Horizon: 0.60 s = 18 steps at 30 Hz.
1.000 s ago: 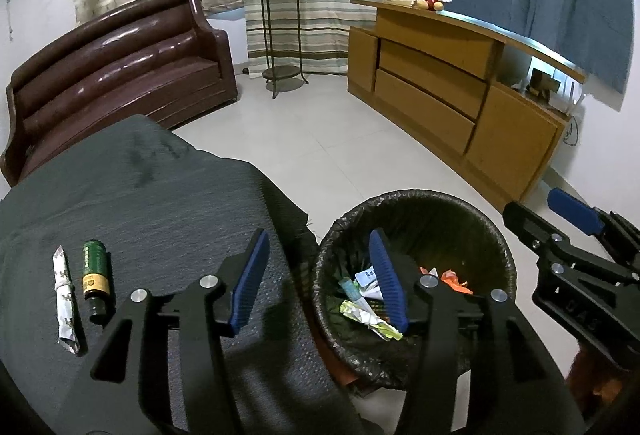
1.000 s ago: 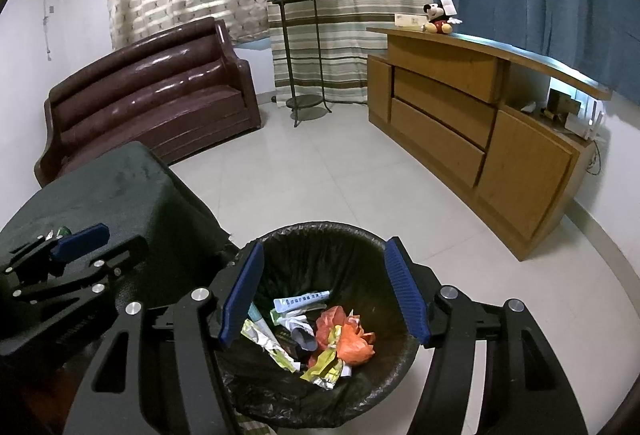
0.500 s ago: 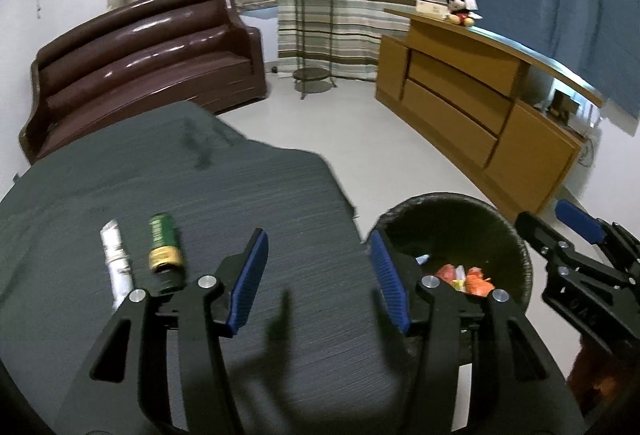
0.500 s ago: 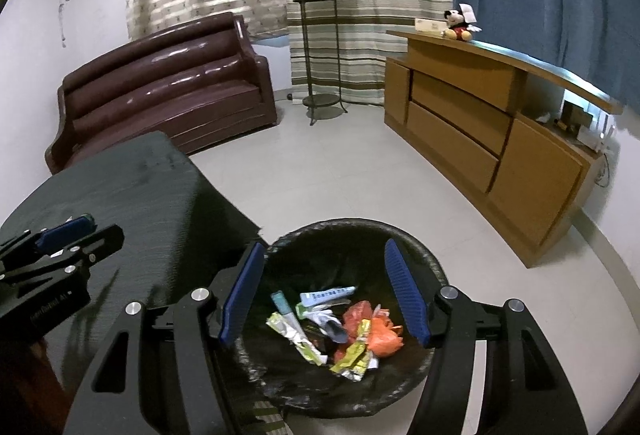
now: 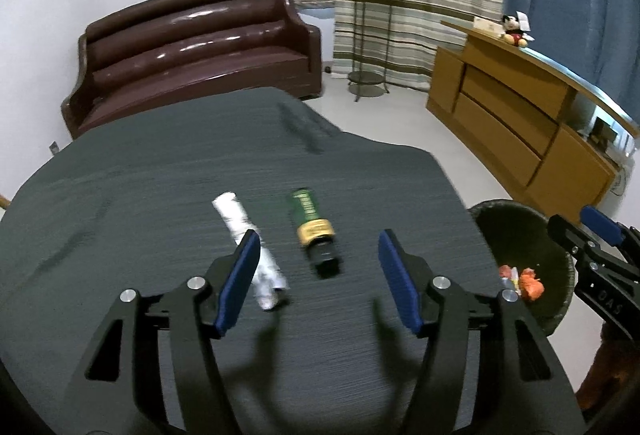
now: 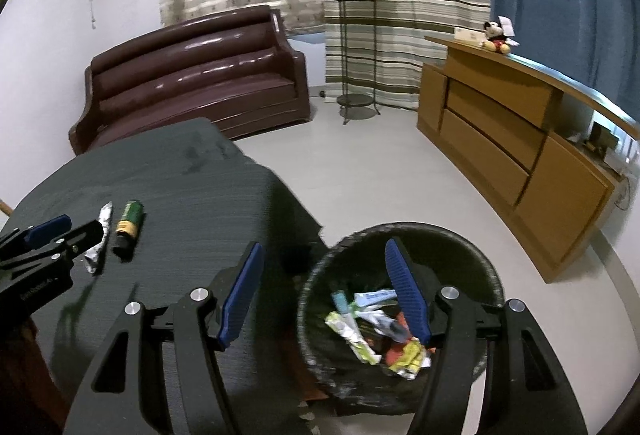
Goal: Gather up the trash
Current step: 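Move both tools back over the remaining trash on the table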
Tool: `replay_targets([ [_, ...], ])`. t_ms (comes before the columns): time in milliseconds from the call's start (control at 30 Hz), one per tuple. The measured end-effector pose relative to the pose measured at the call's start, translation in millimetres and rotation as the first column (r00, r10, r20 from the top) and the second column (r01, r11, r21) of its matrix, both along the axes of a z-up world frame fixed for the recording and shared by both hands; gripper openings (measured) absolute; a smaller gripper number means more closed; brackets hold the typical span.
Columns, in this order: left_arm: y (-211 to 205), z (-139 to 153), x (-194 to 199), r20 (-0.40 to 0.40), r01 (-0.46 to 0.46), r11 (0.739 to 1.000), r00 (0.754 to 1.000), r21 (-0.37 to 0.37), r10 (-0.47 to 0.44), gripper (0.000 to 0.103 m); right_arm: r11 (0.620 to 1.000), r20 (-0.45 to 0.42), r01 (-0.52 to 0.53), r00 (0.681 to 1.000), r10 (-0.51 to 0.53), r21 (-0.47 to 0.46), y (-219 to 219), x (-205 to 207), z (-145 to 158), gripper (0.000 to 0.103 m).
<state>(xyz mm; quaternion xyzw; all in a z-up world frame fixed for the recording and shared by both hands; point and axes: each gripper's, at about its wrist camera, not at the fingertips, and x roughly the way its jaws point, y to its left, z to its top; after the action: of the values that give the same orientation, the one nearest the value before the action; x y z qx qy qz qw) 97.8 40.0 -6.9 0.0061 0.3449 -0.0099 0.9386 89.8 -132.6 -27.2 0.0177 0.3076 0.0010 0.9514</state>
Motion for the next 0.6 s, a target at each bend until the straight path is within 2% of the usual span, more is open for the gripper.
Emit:
replay_targets([
  [200,27.6,2.9,-7.4,0.006,-0.039,0.999,0.999,0.000,0.039,0.060,0.999,-0.005,-0.040,0.999,0.040,0.003,25.1,3.5,1.7,0.064],
  [333,50.8,3.1,-14.3,0.008,-0.078,0.997,0.997,-0.003,0.078,0.064,0.998,-0.015,-0.069,0.998,0.069,0.001,44.9,7.5,1.0,0.071],
  [400,61.2,2.6,-16.7,0.008,-0.102,0.995,0.995,-0.001,0.102,0.068,0.997,-0.018,-0.083,0.996,0.083,-0.003,53.7,9.2,1.3,0.072],
  [600,100.6,-1.7,-27.5,-0.004,-0.176,0.984,0.984,-0.009,0.176,0.070,0.991,-0.026,-0.131,0.991,0.130,-0.015,83.2,15.5,1.2,0.072],
])
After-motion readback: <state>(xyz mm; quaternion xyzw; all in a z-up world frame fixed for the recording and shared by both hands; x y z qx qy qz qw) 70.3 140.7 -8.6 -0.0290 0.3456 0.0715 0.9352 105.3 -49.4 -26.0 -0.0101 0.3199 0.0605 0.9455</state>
